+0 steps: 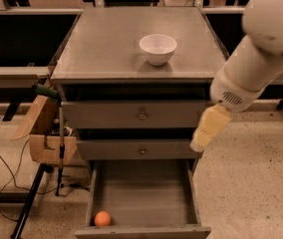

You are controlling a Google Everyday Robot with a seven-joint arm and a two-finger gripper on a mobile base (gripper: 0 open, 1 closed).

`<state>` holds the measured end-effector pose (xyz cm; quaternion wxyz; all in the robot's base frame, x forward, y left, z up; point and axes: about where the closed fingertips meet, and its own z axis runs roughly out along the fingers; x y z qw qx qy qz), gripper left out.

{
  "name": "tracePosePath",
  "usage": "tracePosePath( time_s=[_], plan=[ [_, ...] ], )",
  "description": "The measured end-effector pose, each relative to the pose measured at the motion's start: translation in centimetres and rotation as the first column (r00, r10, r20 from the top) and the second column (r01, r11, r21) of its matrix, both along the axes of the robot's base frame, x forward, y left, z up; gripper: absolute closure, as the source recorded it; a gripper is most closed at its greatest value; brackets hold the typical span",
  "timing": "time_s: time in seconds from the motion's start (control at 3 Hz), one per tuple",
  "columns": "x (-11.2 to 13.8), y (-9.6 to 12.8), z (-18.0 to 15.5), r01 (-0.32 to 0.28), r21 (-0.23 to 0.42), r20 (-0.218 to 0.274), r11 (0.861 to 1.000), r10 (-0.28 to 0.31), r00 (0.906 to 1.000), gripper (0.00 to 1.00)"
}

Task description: Pick orange from bottom drawer and place on counter

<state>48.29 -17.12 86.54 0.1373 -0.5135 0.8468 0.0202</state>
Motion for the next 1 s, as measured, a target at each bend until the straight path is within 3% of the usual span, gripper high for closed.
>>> tracePosePath(
  time_s=[0.33, 0.67, 1.0],
  plan=[
    [1.1, 5.4, -9.6, 0.156, 0.082, -0.078, 0.984, -0.150, 0.9856, 0.00],
    [-0.1, 9.9, -16.6, 0.278, 0.150, -0.167, 0.949, -0.253, 0.9530, 0.00],
    [0.1, 16.6, -24.3, 0.375, 0.200, -0.247, 0.905, -0.324, 0.9133, 0.00]
  ],
)
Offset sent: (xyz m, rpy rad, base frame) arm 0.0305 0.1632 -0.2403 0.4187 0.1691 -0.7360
